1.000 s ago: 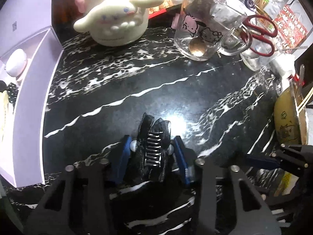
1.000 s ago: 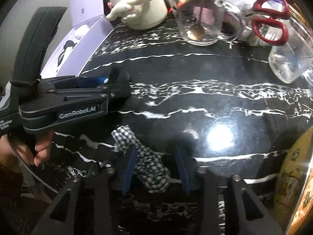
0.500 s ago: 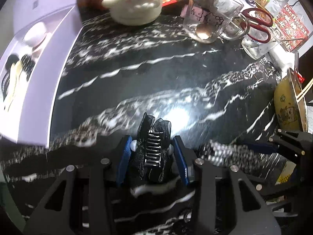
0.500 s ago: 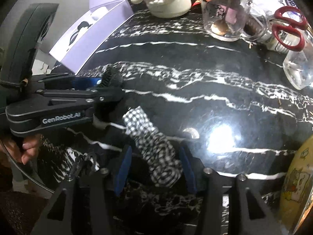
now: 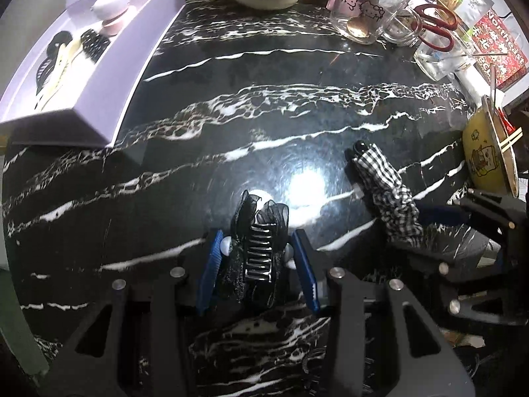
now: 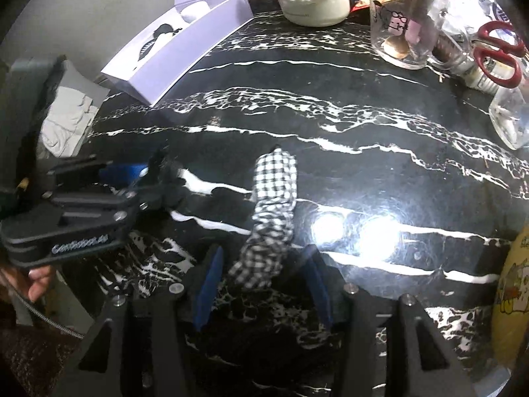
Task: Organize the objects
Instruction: 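Lift the gingham scrunchie and black mesh claw clip off the table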
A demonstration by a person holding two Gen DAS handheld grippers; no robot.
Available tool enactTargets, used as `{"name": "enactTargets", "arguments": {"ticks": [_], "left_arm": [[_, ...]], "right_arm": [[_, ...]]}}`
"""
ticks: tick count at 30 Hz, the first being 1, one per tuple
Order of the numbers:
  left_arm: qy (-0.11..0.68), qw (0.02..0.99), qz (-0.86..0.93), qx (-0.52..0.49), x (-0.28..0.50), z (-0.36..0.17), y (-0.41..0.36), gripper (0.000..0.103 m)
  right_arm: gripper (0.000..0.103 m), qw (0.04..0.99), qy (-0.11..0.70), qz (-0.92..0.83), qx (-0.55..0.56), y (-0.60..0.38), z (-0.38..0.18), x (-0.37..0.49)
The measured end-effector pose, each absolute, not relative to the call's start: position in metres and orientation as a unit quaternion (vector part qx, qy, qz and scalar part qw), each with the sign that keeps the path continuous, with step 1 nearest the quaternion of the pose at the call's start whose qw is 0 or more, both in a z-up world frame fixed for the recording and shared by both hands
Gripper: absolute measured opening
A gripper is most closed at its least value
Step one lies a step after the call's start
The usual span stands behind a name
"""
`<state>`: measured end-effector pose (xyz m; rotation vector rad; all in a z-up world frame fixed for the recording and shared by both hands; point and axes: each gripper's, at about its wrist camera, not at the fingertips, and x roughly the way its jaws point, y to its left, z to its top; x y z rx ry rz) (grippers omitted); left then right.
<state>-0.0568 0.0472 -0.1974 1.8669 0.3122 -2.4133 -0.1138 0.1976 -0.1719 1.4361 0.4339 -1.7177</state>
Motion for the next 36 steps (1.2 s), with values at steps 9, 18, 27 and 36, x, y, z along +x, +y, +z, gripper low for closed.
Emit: {"name": "enactTargets", "arguments": {"ticks": [9, 18, 27, 36], "left_arm": [[0.118, 0.048, -0.792, 0.596, -0.037, -0.183, 0.024, 0.041], [0.125, 0.049, -0.789, 0.599, -0.036, -0.187, 0.024, 0.041], [0.126, 0.042, -0.786, 0.604, -0.035, -0.185, 0.027, 0.041], [0.136, 0.027, -0.776, 0.615, -0.039, -0.177, 0.035, 0.041]], "right_arm": [[0.050, 0.405, 0.170, -0.696, 0.568, 0.192, -0.172, -0.116], [0.034, 0.396, 0.190, -0.700, 0.563, 0.185, -0.173, -0.118], [0.024, 0.387, 0.191, -0.695, 0.576, 0.187, -0.172, -0.121], [0.024, 0.369, 0.186, -0.700, 0.582, 0.193, -0.157, -0.128]]}}
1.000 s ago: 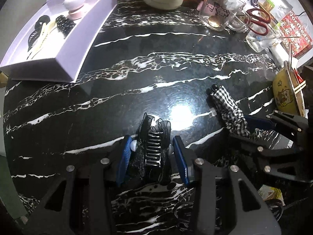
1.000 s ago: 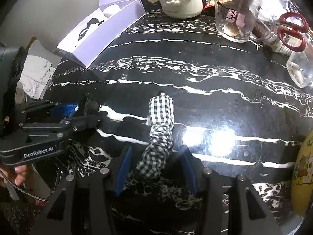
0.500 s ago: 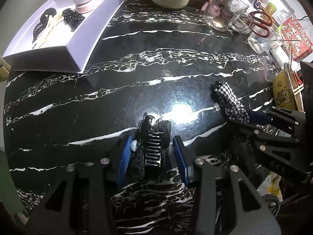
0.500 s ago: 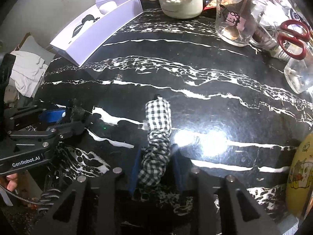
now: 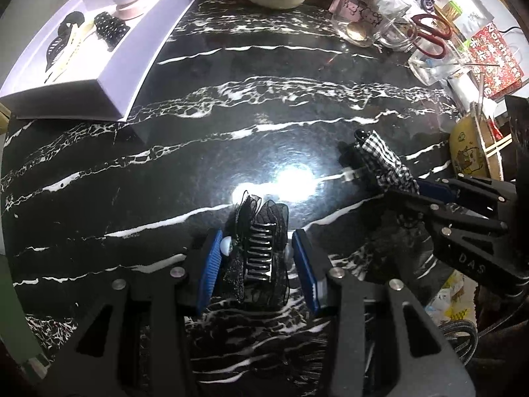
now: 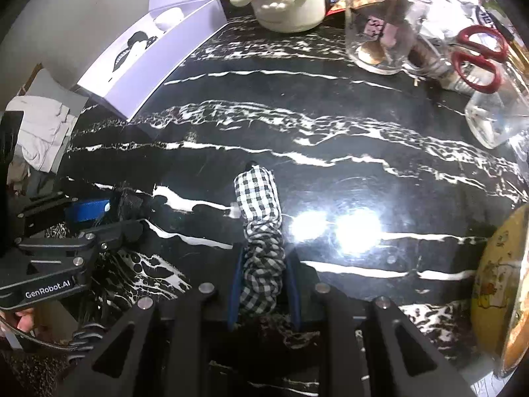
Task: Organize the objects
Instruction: 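Lift the gingham scrunchie and black mesh claw clip off the table, then carry the scrunchie with the right tool while the left tool carries the mesh clip into the box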
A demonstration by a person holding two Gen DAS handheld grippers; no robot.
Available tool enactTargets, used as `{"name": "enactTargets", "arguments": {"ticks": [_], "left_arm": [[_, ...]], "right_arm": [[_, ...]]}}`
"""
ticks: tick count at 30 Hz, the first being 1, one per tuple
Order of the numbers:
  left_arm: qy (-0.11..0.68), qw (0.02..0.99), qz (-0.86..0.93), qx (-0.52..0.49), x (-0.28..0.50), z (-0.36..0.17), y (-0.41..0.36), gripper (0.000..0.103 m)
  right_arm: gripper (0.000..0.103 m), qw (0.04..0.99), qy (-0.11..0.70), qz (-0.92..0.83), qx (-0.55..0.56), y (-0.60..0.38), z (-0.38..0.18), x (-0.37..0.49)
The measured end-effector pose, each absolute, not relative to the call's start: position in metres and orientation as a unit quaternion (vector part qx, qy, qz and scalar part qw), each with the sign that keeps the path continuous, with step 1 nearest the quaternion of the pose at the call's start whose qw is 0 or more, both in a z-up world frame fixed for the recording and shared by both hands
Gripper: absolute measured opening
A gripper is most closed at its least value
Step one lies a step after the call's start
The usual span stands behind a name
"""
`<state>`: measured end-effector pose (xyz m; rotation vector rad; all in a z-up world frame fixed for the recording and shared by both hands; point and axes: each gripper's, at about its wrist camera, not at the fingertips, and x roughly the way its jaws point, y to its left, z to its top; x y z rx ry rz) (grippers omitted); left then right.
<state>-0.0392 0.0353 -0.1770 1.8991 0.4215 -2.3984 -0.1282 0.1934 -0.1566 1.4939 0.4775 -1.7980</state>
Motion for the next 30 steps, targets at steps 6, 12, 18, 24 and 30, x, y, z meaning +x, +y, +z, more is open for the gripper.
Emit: {"name": "enactTargets", "arguments": {"ticks": [6, 12, 18, 24, 30], "left_arm": [[0.124, 0.012, -0.783, 0.610, -0.045, -0.161, 0.045, 0.041], [0.116, 0.003, -0.789, 0.603, -0.051, -0.144, 0.050, 0.041], [0.105, 0.000, -0.800, 0.591, -0.052, -0.124, 0.050, 0.041], [0.107, 0.007, -0.805, 0.583, -0.048, -0.111, 0.041, 0.041], [0.118, 0.031, -0.811, 0.572, -0.034, -0.101, 0.022, 0.041]], "right_arm": [[0.024, 0.362, 0.182, -0.709, 0.577, 0.199, -0.139, -0.133], [0.024, 0.363, 0.179, -0.716, 0.569, 0.203, -0.121, -0.131], [0.024, 0.364, 0.177, -0.724, 0.558, 0.202, -0.103, -0.130], [0.024, 0.381, 0.187, -0.726, 0.541, 0.188, -0.086, -0.128], [0.024, 0.413, 0.209, -0.713, 0.526, 0.160, -0.078, -0.114]]}}
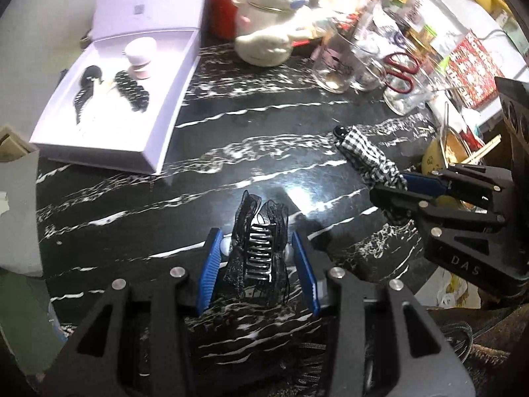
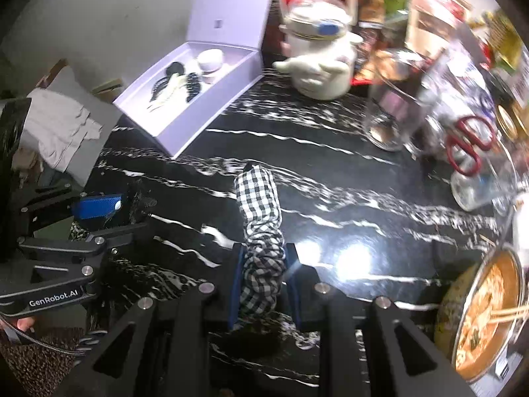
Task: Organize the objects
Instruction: 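Carry the scrunchie with the right tool while the left tool carries the mesh clip into the box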
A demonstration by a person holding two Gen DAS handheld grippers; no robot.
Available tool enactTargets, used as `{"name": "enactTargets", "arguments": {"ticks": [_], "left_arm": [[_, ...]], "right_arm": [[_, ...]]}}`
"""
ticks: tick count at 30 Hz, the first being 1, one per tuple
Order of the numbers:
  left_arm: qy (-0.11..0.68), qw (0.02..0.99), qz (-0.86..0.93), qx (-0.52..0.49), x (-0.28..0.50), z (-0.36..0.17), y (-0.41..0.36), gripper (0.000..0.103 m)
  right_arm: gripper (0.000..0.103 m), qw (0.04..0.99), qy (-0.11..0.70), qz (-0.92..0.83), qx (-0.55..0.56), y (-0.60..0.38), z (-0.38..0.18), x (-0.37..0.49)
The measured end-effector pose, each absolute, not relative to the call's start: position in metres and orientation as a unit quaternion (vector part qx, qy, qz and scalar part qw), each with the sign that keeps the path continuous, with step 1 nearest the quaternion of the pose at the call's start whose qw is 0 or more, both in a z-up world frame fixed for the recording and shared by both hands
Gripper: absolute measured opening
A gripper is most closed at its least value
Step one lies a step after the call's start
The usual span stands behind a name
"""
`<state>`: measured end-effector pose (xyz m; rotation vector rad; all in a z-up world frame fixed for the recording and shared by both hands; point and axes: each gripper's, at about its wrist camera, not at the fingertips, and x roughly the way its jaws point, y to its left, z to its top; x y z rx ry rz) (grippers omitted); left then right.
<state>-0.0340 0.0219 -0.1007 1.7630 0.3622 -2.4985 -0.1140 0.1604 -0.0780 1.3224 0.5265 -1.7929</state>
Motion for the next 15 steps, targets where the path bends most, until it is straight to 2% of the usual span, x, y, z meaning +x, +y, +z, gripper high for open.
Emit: {"name": "enactTargets", "arguments": {"ticks": [15], "left_arm": [[0.181, 0.131, -0.808, 0.544, 0.028, -0.089, -0.048, 0.041]], "right_arm": [[0.024, 0.510, 0.275, -0.656, 0.483, 0.079, -0.071, -0.060]]}}
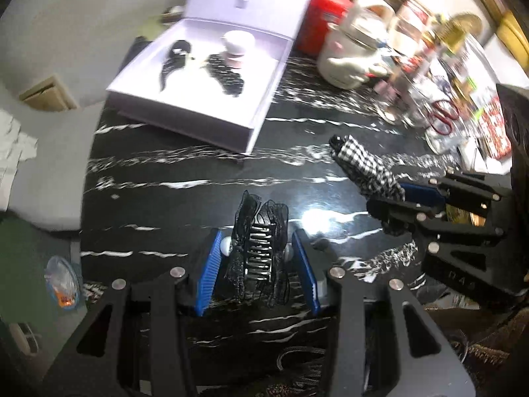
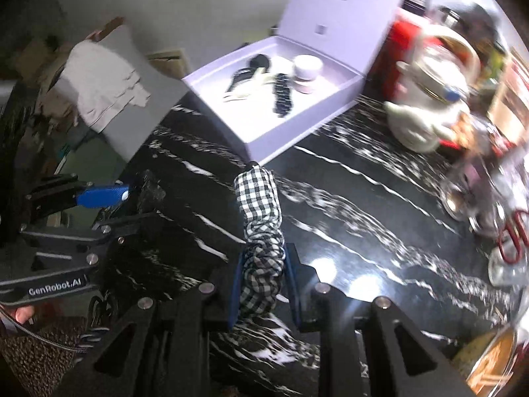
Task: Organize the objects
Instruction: 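Carry the scrunchie with the right tool while the left tool carries the mesh clip into the box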
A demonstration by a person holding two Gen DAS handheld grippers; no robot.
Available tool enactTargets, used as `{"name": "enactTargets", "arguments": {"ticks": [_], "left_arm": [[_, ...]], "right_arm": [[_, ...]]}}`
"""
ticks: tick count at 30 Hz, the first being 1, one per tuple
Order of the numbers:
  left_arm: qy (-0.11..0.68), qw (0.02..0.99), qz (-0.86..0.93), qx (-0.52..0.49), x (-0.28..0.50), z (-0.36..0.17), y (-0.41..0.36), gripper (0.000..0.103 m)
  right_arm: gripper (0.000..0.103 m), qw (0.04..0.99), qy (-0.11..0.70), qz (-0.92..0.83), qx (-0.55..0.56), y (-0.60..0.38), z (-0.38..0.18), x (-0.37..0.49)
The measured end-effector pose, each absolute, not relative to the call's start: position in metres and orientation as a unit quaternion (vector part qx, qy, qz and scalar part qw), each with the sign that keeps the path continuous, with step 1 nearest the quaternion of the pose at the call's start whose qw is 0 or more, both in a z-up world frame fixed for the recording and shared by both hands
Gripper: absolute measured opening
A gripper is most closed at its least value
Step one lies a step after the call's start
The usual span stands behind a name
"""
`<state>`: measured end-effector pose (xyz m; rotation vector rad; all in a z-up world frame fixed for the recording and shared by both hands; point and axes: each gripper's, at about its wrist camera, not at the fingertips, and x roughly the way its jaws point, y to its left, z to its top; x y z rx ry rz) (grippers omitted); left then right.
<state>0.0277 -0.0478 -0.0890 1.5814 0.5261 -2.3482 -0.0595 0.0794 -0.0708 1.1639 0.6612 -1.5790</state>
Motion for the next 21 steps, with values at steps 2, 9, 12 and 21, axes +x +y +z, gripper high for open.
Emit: {"name": "enactTargets", "arguments": {"ticks": [2, 9, 12, 21], "left_arm": [[0.191, 0.141, -0.807, 0.541, 0.035, -0.088, -0.057, 0.041], [0.206, 0.159, -0.806, 0.532, 0.048, -0.084, -0.077, 0.041], [0.209, 0.162, -0.806, 0.529, 0.048, -0.083, -0.085, 0.041], [0.213, 0.156, -0.809, 0.525, 0.033, -0.084, -0.104, 0.041]], "right_arm": [[0.024, 0.520, 0.283, -0.648, 0.479, 0.071, -0.070, -0.051], [0.024, 0.548, 0.305, -0.625, 0.465, 0.046, -0.068, -0.029], [0.024, 0.552, 0.311, -0.621, 0.461, 0.038, -0.067, -0.025], [0.024, 0.546, 0.313, -0.625, 0.461, 0.021, -0.065, -0.032]]}}
